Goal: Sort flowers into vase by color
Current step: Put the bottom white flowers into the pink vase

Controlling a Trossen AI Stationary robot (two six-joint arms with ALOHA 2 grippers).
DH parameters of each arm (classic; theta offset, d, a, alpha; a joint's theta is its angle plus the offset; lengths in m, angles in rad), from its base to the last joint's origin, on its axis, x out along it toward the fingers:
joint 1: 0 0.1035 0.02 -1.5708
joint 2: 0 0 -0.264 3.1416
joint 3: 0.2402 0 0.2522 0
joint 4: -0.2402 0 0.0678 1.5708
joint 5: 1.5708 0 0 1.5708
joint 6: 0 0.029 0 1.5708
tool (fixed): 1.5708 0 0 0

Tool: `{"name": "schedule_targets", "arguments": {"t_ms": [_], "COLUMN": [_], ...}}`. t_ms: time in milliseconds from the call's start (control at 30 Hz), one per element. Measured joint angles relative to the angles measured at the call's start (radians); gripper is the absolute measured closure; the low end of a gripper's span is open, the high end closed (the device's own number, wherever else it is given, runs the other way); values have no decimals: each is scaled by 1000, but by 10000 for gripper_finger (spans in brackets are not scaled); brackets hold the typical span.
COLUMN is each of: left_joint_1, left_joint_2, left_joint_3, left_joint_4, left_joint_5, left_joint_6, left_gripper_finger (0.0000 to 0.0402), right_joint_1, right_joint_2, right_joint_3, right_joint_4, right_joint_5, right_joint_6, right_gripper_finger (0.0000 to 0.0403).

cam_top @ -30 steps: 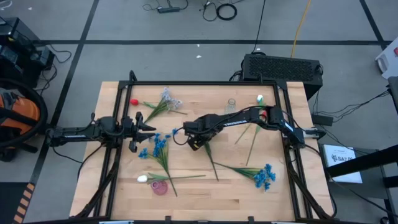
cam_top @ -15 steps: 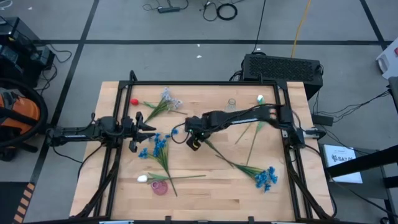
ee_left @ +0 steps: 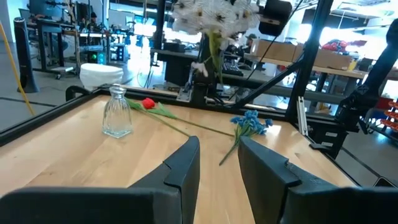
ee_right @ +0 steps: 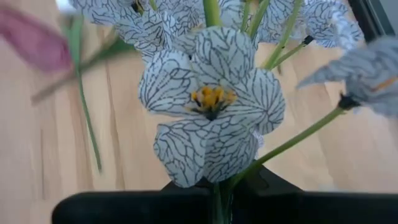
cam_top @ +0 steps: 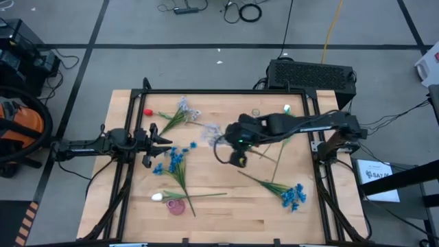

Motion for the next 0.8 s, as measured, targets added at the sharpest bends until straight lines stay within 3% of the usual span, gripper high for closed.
{"name": "schedule_targets", "arguments": {"t_ms": [133,267,400,567,800], "left_joint_1": [0,0,0,0,0], "left_joint_2": [0,0,0,0,0], "left_joint_3": [0,0,0,0,0], "left_joint_4": [0,0,0,0,0], "left_joint_5": [-1,-1,-1,-1,-1], "left_joint_6": [0,0,0,0,0], "left_gripper_finger": [285,285,285,285,285], "right_joint_1": [1,27,80,149,201], "right_joint_2": [-30,-28,-27,-25,-5], "right_joint_3": [0,-7,-72,-199,-285], "right_joint_4": [-91,-6,283,787,1375], "right_joint_5": [9,-39,-122,-228,-308], "right_joint_6": [13,-29,-81,-133,-194], "right_gripper_finger": [395,395,397,397,398]}}
